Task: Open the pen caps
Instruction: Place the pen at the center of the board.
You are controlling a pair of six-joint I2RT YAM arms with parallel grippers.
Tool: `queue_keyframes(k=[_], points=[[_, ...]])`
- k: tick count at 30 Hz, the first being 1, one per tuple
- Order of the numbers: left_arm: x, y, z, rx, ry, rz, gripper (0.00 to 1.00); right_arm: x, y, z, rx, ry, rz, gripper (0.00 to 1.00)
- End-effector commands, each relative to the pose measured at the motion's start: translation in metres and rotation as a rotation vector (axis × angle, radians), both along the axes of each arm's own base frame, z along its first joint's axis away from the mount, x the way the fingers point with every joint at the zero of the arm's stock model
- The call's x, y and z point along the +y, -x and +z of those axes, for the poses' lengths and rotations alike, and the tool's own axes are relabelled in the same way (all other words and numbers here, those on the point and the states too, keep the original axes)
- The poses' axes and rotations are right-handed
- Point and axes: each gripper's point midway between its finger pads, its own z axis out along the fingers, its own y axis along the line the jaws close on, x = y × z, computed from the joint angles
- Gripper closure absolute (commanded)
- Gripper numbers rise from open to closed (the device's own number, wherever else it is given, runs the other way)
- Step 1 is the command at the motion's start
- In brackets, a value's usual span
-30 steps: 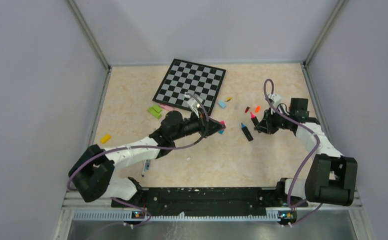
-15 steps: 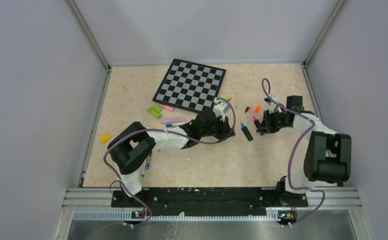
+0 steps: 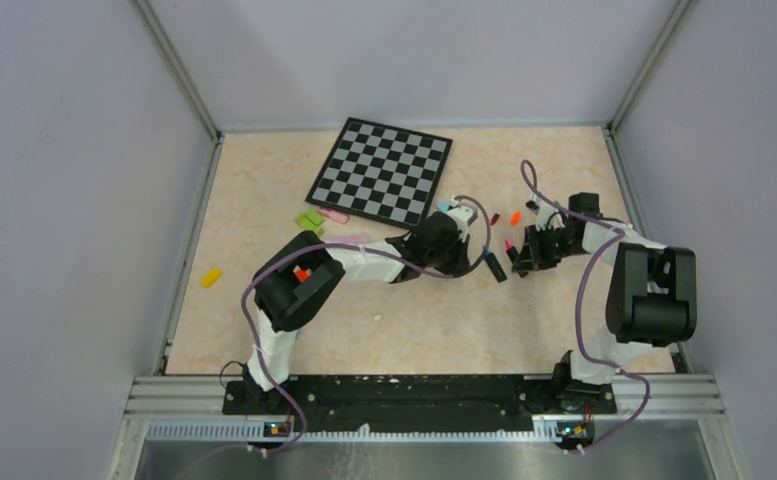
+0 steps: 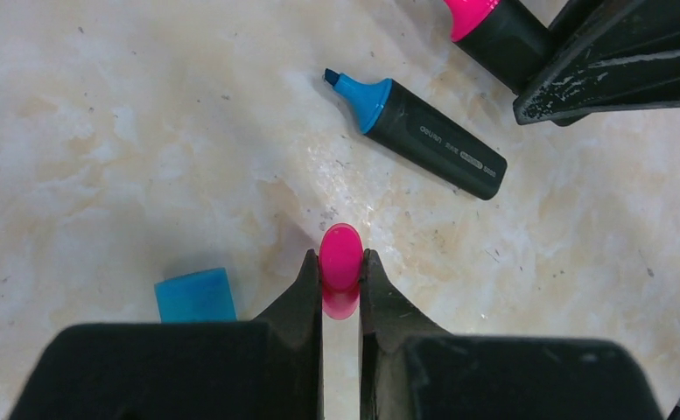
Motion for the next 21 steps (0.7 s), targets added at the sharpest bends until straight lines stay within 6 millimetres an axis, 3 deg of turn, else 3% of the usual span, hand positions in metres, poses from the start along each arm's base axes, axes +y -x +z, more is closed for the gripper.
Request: queue_keyframes(k=[1,10,16,21], points=[[-0.006,-0.010,0.002,-0.021,-0.058,-0.010,0.87,-0.003,-0.012,0.008,-0.021,-0.004,-0.002,0.87],[0.002,-0.014,0.001,-0.027,-0.112,0.011,0.67,-0.001,-0.009,0.005,0.008,-0.020,0.004,0.77],[0.003,-0.014,0.020,-0.048,-0.097,0.007,0.63,-0.002,-0.010,0.009,0.005,-0.010,0.005,0.70],[0.009,-0.011,0.054,-0.092,-0.057,0.013,0.61,-0.008,-0.013,0.018,-0.035,0.030,0.005,0.68]])
